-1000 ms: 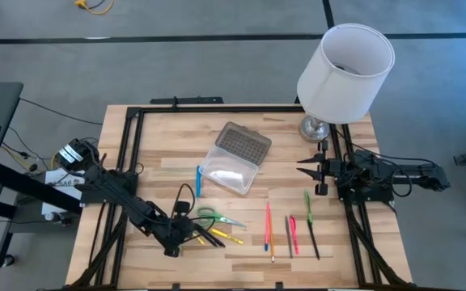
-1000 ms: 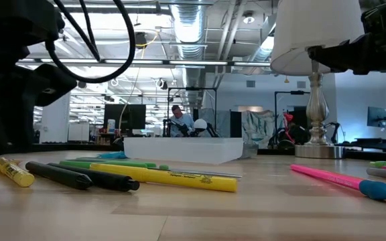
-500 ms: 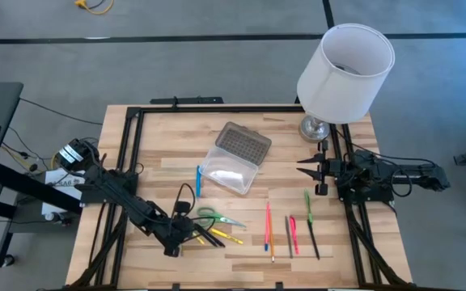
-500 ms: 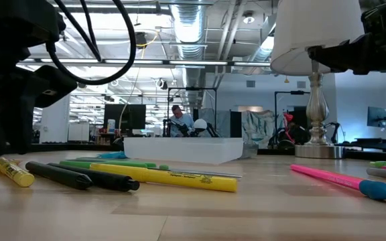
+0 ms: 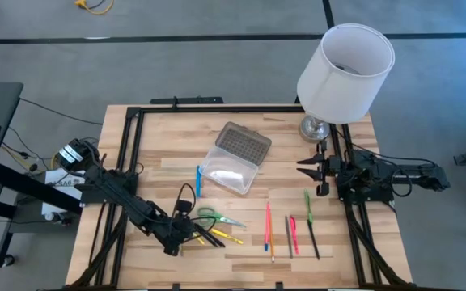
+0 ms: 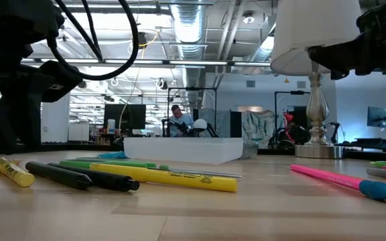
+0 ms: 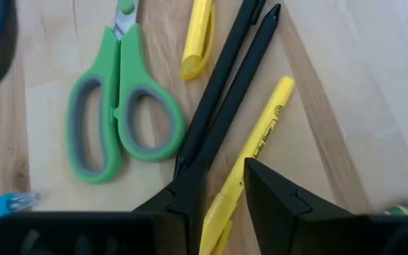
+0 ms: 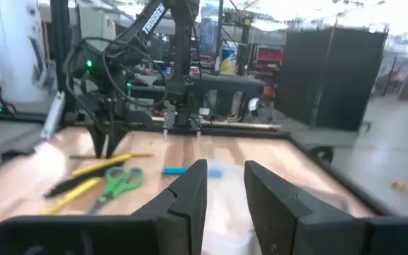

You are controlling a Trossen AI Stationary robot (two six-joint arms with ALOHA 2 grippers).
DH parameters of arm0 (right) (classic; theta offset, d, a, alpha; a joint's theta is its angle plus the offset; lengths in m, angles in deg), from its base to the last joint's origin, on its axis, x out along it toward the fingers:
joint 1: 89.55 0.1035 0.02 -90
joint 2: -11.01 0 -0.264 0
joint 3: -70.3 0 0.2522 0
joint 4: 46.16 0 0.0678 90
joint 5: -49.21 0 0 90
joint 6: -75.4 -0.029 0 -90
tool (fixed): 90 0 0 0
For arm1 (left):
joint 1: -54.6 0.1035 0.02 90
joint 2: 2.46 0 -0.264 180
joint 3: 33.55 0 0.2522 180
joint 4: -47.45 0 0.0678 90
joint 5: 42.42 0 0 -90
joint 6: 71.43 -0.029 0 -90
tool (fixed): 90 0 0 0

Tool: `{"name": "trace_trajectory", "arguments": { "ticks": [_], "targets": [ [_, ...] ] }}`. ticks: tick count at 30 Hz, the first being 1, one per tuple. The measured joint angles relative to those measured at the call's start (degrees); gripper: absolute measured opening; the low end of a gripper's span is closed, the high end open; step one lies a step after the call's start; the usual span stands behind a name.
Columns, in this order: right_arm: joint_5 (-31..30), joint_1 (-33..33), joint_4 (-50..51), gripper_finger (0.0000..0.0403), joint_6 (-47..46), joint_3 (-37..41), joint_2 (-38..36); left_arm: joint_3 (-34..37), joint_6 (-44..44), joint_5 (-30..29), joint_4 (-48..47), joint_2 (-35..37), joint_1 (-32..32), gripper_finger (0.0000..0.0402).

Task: Pick & place school supplies into a supply box
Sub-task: Put the left yellow pen into the gray supply box

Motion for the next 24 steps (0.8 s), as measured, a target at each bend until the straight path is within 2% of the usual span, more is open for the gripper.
{"name": "trace_trajectory", "arguments": {
  "ticks": [4,9,17,24],
  "targets": [
    [0.0,1.8,0.93,0.0092,-3.78,0.0,0.01,0.0,1.85,-0.25,0.13,-0.23,-1.06,0.0091],
    [0.02,5.18,2.25,0.0092,-5.18,0.0,0.02,0.02,1.94,-1.91,2.7,-3.84,-2.91,0.0091],
    [0.0,9.9,1.04,0.0092,-2.03,0.0,0.02,-0.22,1.34,-4.98,4.38,-7.93,-3.89,0.0091],
    [-0.04,11.32,0.59,0.0092,-1.61,0.0,0.01,-0.2,5.34,-3.16,2.9,-7.96,-3.38,0.0091]
  ]
}}
